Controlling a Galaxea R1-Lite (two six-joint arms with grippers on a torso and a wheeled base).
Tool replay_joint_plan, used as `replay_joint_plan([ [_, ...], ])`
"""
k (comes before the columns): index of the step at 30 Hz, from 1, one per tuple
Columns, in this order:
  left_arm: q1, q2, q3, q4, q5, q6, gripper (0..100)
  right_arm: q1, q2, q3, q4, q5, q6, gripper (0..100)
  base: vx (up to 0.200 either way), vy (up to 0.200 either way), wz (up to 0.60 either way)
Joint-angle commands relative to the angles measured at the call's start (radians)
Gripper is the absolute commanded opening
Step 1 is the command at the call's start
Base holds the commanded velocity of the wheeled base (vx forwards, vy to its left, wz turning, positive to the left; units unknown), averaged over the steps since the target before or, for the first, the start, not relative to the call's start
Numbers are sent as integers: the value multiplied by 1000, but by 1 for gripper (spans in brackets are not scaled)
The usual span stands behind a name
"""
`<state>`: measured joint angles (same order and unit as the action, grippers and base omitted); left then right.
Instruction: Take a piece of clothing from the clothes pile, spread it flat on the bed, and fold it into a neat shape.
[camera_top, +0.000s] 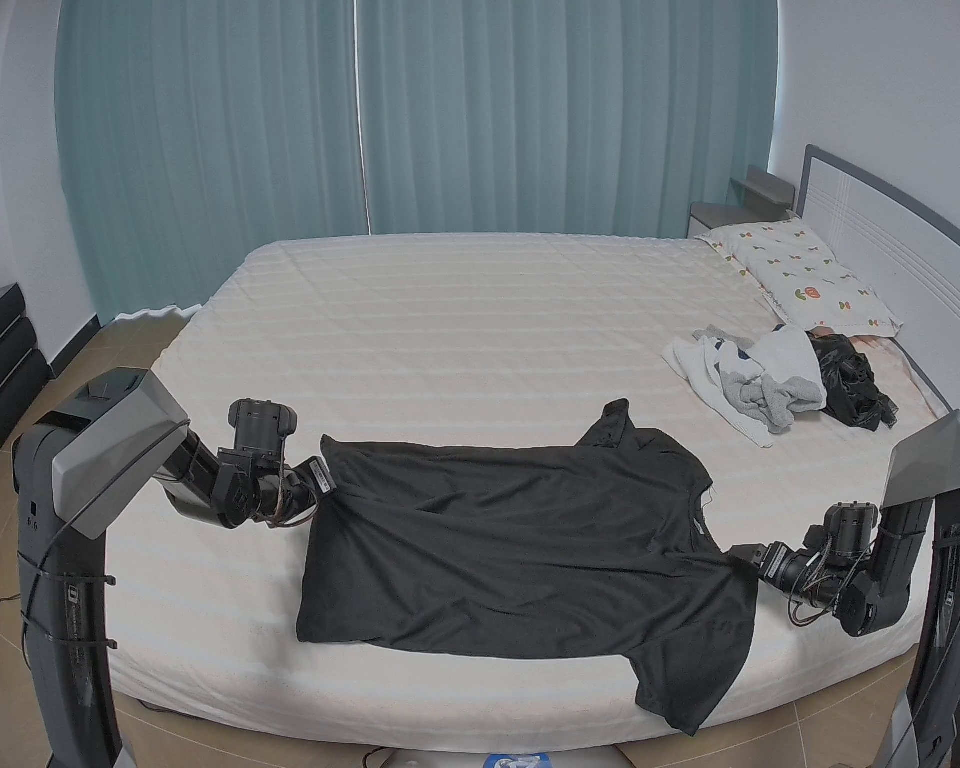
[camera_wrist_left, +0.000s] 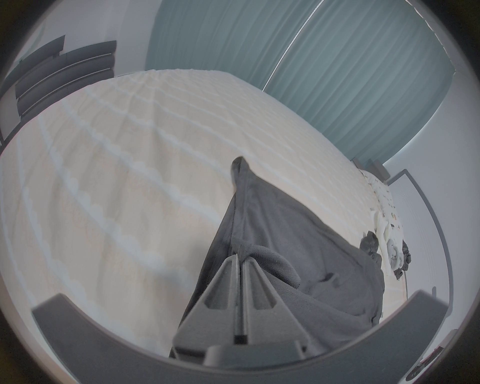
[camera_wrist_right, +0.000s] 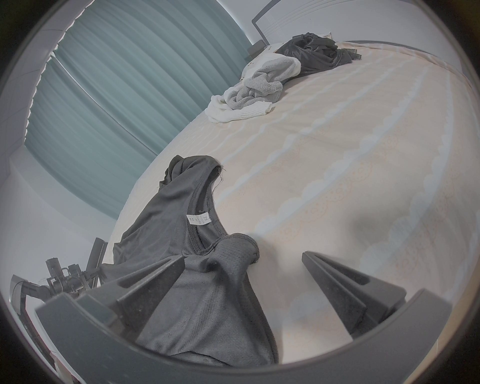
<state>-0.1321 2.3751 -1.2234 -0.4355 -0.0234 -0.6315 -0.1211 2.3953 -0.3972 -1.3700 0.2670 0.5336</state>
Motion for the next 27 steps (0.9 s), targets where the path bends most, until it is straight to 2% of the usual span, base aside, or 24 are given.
replay_joint_plan([
  [1, 2, 35, -84, 8, 0, 1, 0, 0, 2, 0, 0, 1, 0, 100, 0, 0, 0],
  [19, 6, 118, -188, 11, 19, 6, 0, 1, 10, -11, 0, -3, 0, 100, 0, 0, 0],
  [20, 6, 122, -186, 14, 25, 9, 100, 1, 10, -9, 0, -3, 0, 100, 0, 0, 0],
  [27, 6, 134, -182, 14, 30, 12, 100, 1, 10, -5, 0, -3, 0, 100, 0, 0, 0],
])
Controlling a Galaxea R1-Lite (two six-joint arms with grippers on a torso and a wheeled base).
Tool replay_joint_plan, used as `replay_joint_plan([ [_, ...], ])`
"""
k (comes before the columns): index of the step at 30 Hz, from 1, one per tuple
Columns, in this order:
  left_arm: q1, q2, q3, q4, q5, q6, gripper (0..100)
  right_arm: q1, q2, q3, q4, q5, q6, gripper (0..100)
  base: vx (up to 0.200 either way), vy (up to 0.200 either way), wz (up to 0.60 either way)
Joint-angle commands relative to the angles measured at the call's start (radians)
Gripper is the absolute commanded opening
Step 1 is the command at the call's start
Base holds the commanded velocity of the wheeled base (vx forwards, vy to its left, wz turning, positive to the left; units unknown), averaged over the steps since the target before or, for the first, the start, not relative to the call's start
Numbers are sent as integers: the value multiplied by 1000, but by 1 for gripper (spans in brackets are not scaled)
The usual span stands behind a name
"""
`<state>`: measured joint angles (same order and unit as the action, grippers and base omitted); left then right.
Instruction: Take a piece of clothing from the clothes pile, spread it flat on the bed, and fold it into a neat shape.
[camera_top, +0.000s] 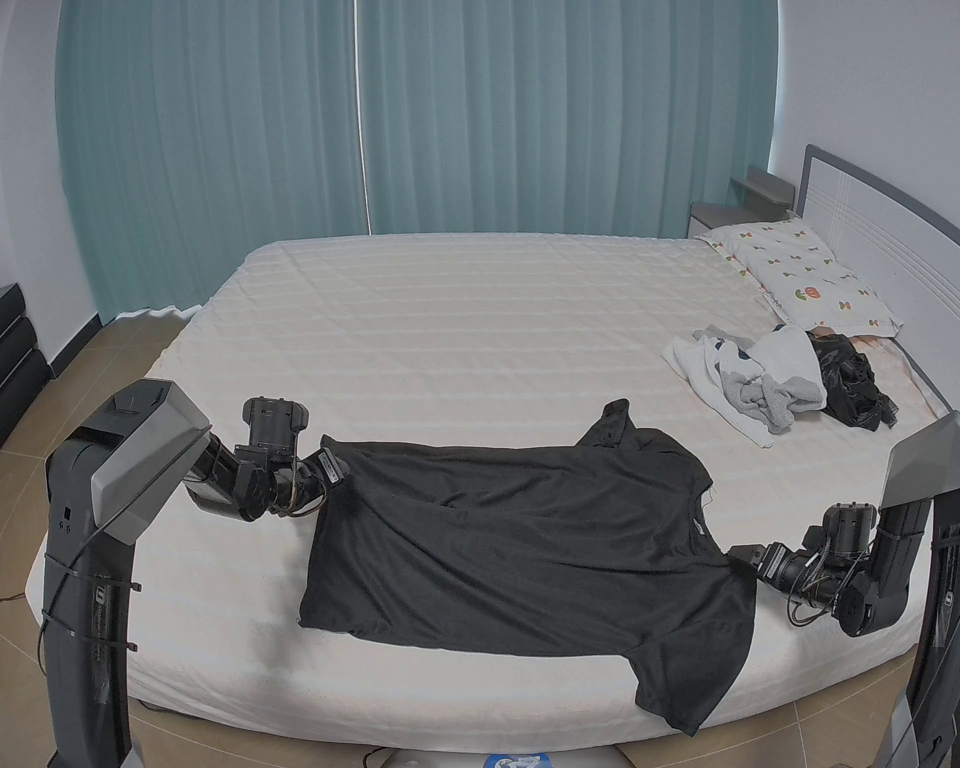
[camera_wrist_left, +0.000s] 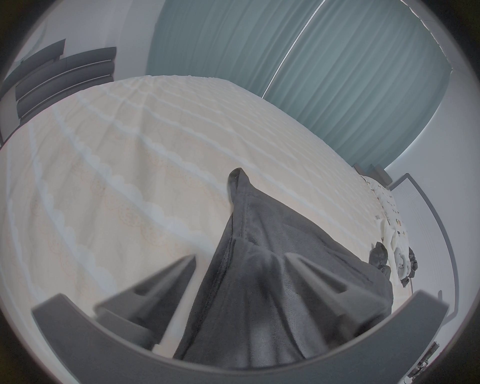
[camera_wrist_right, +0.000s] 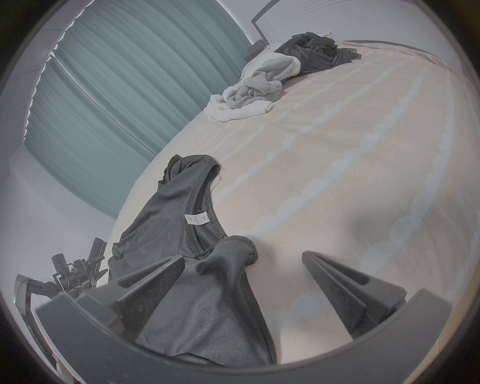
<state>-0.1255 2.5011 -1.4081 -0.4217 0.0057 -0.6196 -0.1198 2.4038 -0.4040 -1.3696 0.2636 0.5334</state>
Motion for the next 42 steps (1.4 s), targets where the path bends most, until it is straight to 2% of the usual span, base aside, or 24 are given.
replay_joint_plan([
  [1, 14, -10, 23, 3, -1, -11, 100, 0, -2, 8, -2, 0, 0, 100, 0, 0, 0],
  [5, 52, -99, 132, 4, -35, -14, 100, -4, -6, 11, -2, 0, 2, 100, 0, 0, 0],
  [8, 80, -200, 284, 1, -127, -25, 100, 0, -2, 13, -2, 0, 2, 100, 0, 0, 0],
  [9, 80, -200, 284, 1, -127, -25, 100, 0, -2, 13, -2, 0, 2, 100, 0, 0, 0],
  [11, 90, -283, 428, -3, -201, -35, 100, 6, 1, 11, 0, 0, 2, 100, 0, 0, 0],
  [12, 90, -283, 428, -3, -201, -35, 100, 6, 1, 11, 0, 0, 2, 100, 0, 0, 0],
  [13, 90, -330, 532, -8, -231, -32, 100, 9, 6, 5, 0, -4, 2, 100, 0, 0, 0],
  [16, 83, -380, 638, -19, -244, -32, 100, 9, 12, 4, 0, -6, 0, 100, 0, 0, 0],
  [20, 53, -412, 747, -71, -242, -28, 100, 20, 18, 10, 0, -6, 0, 100, 0, 0, 0],
  [25, 24, -409, 814, -132, -228, -34, 100, 20, 15, 13, -2, -6, 2, 100, 0, 0, 0],
  [35, -117, -384, 830, -192, -138, -123, 100, -4, -12, 70, -17, 0, 14, 100, 0, 0, 0],
  [36, -117, -384, 830, -192, -138, -123, 100, -4, -12, 70, -17, 0, 14, 100, 0, 0, 0],
  [38, -137, -352, 818, -195, -75, -135, 100, -9, -12, 90, -55, -3, 28, 100, 0, 0, 0],
  [42, -140, -343, 830, -193, -69, -135, 100, -11, -9, 117, -95, -3, 26, 100, 0, 0, 0],
])
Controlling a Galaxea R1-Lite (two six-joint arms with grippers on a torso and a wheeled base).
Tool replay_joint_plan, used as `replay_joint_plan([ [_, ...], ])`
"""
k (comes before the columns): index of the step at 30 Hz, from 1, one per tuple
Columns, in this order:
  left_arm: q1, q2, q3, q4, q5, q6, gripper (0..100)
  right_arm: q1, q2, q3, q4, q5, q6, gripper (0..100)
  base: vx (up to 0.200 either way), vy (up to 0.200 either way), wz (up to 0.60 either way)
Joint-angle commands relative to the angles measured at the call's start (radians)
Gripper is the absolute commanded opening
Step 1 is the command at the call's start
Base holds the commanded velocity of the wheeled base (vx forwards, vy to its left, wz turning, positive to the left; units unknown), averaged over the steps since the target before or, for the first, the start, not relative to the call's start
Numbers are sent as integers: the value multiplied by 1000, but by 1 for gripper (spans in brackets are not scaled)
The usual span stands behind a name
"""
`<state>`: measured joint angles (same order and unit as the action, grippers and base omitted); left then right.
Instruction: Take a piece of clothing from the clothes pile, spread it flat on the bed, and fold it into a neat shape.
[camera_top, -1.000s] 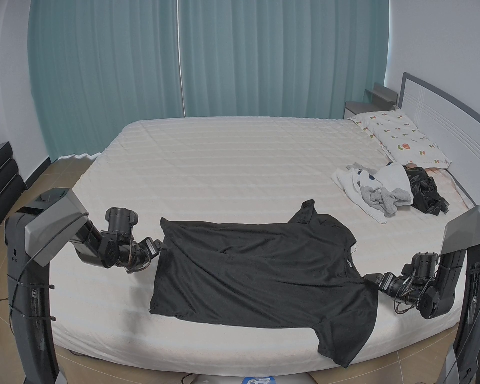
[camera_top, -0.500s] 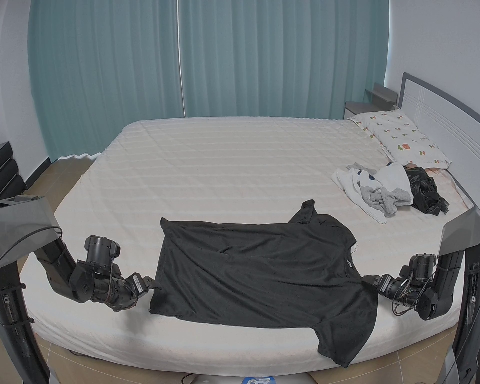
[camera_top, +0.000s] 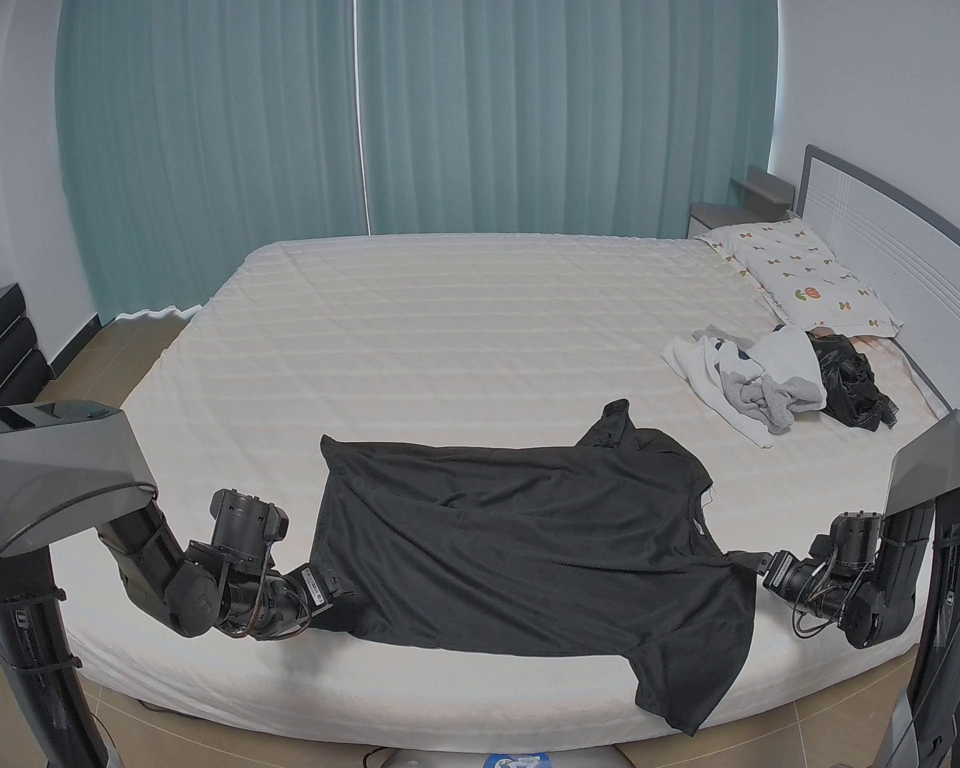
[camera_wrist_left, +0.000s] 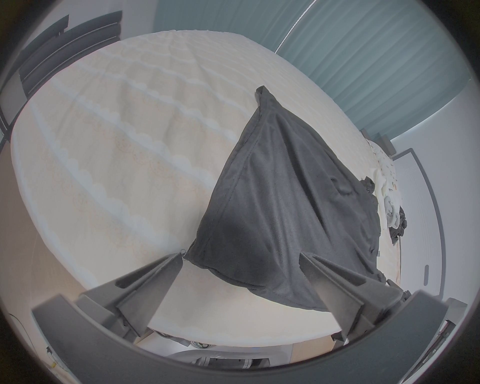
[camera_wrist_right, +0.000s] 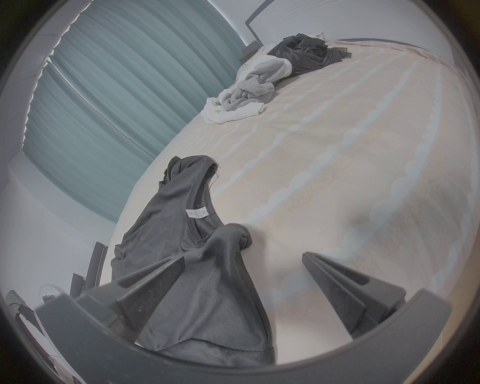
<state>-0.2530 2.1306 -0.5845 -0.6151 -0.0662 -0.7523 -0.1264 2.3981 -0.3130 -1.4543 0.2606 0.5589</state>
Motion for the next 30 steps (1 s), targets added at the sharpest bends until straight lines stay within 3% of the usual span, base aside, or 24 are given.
replay_joint_plan([
  [1, -12, 29, 6, 0, 3, -2, 100, -4, -4, 29, -14, 0, 1, 100, 0, 0, 0],
  [9, -38, 46, 12, 0, 43, -28, 100, -4, -10, 58, -20, 2, 3, 100, 0, 0, 0],
  [16, -51, 101, -32, -3, 118, -38, 100, 40, -42, 166, -20, 12, 4, 100, 0, 0, 0],
  [17, -52, 101, -29, -6, 124, -36, 0, 40, -40, 172, -20, 14, 3, 100, 0, 0, 0],
  [25, -51, 94, -9, -49, 166, -130, 0, 74, -25, 218, -20, 9, -11, 100, 0, 0, 0],
  [30, -49, 78, 29, -80, 166, -125, 0, 105, -20, 238, -20, 6, -10, 100, 0, 0, 0],
])
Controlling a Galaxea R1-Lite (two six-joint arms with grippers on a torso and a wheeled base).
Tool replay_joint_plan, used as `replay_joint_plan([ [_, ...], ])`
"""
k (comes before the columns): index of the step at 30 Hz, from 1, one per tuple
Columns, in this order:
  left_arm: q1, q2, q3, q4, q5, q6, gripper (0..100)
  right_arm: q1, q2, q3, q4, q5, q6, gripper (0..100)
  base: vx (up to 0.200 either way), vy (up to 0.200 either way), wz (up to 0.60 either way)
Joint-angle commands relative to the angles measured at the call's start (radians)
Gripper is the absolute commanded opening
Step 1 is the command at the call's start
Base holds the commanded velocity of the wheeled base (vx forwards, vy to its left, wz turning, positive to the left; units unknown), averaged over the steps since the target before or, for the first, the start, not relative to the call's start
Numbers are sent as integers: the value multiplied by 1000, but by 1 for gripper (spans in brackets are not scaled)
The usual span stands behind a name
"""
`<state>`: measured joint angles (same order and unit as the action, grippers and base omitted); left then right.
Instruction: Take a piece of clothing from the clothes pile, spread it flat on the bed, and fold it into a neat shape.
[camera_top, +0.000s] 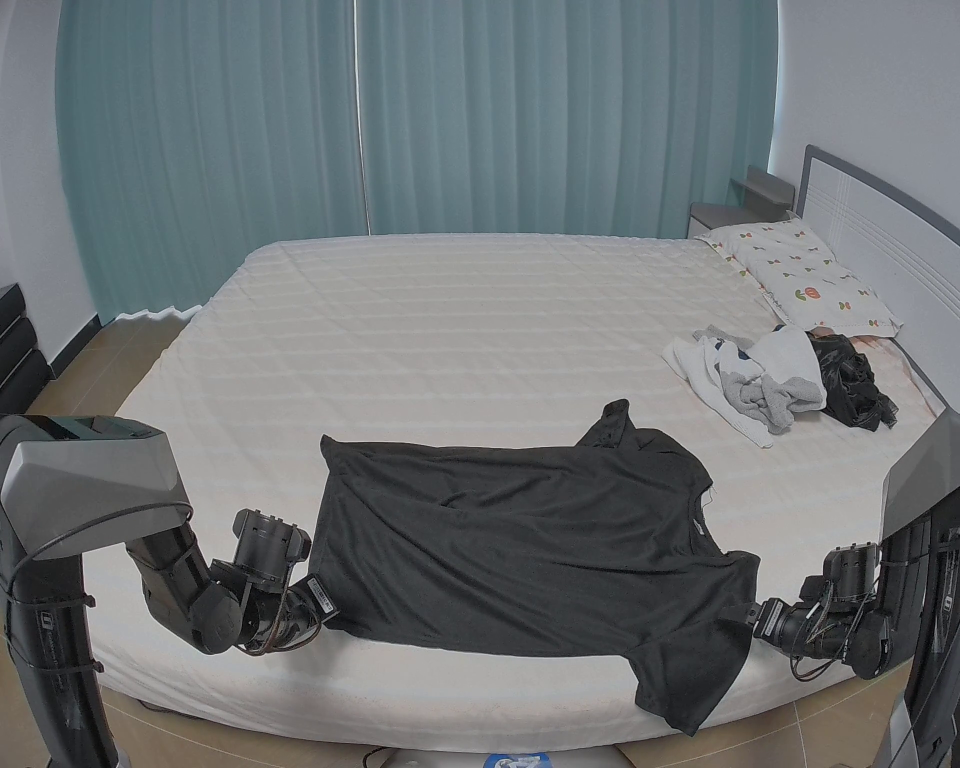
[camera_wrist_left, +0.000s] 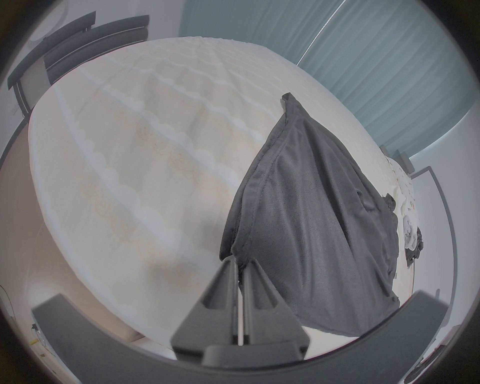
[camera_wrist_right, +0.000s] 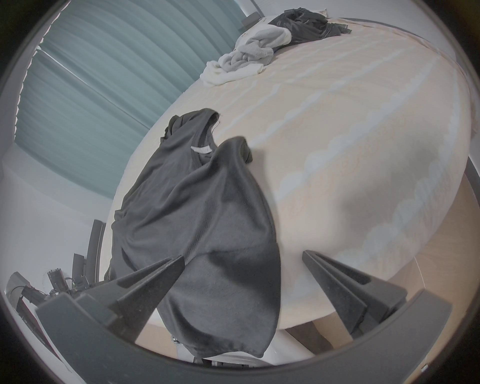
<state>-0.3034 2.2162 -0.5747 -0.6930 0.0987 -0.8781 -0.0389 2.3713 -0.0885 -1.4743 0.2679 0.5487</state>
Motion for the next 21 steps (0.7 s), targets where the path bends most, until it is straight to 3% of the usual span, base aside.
replay_joint_plan([
  [1, 3, -12, 29, -2, 1, 2, 0, 19, 9, 13, 0, -1, -1, 100, 0, 0, 0],
  [18, 10, -104, 187, -5, -1, 50, 0, 53, 49, 7, -6, -59, -27, 100, 0, 0, 0],
  [21, 12, -104, 196, -5, -2, 48, 0, 59, 65, 1, -83, -55, -15, 100, 0, 0, 0],
])
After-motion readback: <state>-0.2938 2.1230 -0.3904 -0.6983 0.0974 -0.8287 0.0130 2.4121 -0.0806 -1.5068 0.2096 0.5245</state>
